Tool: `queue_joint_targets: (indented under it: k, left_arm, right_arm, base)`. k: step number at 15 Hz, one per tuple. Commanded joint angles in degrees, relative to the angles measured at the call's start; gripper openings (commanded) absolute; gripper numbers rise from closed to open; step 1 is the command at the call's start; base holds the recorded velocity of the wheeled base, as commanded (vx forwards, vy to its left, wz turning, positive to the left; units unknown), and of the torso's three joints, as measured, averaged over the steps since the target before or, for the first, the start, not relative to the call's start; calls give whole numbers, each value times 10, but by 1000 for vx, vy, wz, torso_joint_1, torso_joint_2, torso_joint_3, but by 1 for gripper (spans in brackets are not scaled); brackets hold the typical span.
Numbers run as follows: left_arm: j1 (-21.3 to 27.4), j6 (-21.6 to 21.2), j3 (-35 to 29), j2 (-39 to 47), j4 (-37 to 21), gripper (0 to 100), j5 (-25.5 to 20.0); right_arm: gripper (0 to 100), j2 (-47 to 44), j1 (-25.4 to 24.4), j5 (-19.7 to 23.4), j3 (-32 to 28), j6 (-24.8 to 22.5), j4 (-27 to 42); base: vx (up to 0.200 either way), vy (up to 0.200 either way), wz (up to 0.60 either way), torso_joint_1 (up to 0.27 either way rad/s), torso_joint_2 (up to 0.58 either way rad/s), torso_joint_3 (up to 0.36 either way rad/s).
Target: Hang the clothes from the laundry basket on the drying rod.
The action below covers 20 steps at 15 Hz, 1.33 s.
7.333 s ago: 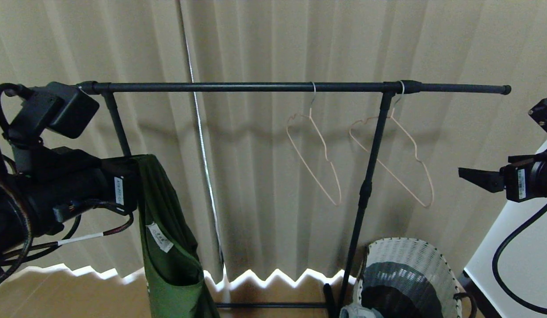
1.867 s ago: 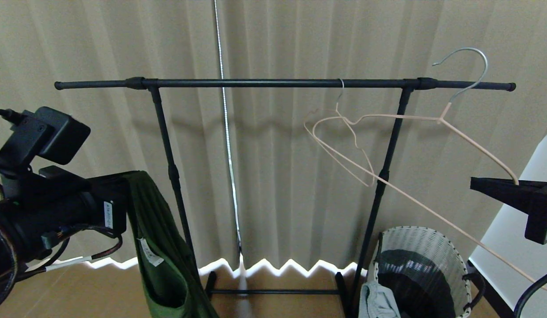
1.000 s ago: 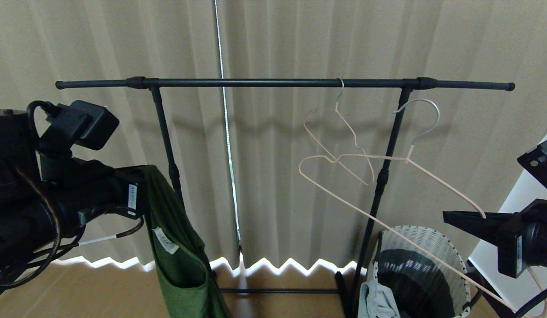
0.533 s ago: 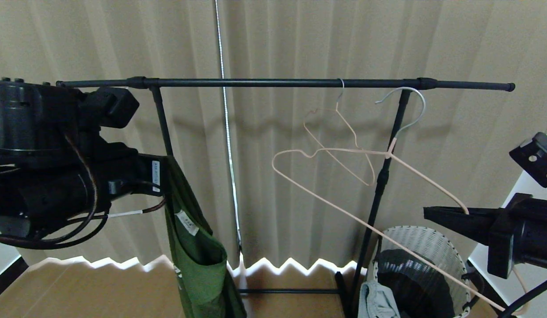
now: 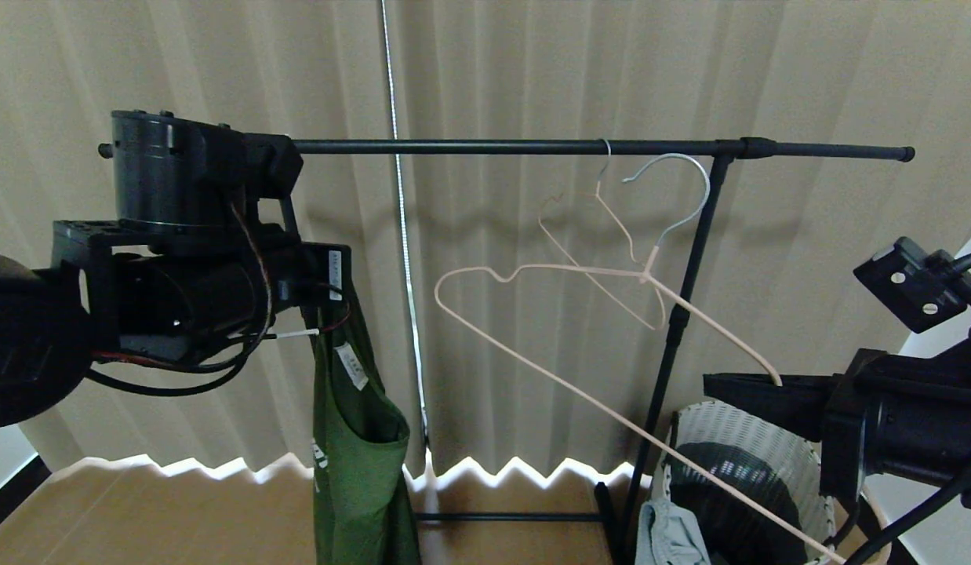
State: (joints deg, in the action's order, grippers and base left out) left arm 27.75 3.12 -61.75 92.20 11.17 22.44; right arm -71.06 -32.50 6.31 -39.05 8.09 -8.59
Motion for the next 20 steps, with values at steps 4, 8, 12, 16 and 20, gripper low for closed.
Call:
queue_joint_targets:
  k: [4,8,12,16,20]
  left_arm:
    - [7,17,-36,53,3,0,1]
    - [28,17,-43,57,3,0,1]
    - [29,17,-43,54,3,0,8]
    - [28,17,-49,56,2,0,26]
    - [13,14,-64,69,1,0,31]
  right_arm:
    - [0,-2,-27,20,-1,19,-1]
    - [0,-7,-49,20,-1,18,-1]
    - [0,-38,-49,19,-11,19,-17]
    - [0,-52,-50,20,-14,17,-24]
    - [0,-56,-51,20,-16,18,-26]
  base:
    - [0,0,0,0,0,0]
    - [0,0,0,0,0,0]
    - [0,0,0,0,0,0]
    - [0,0,0,0,0,0]
    - [0,0,0,0,0,0]
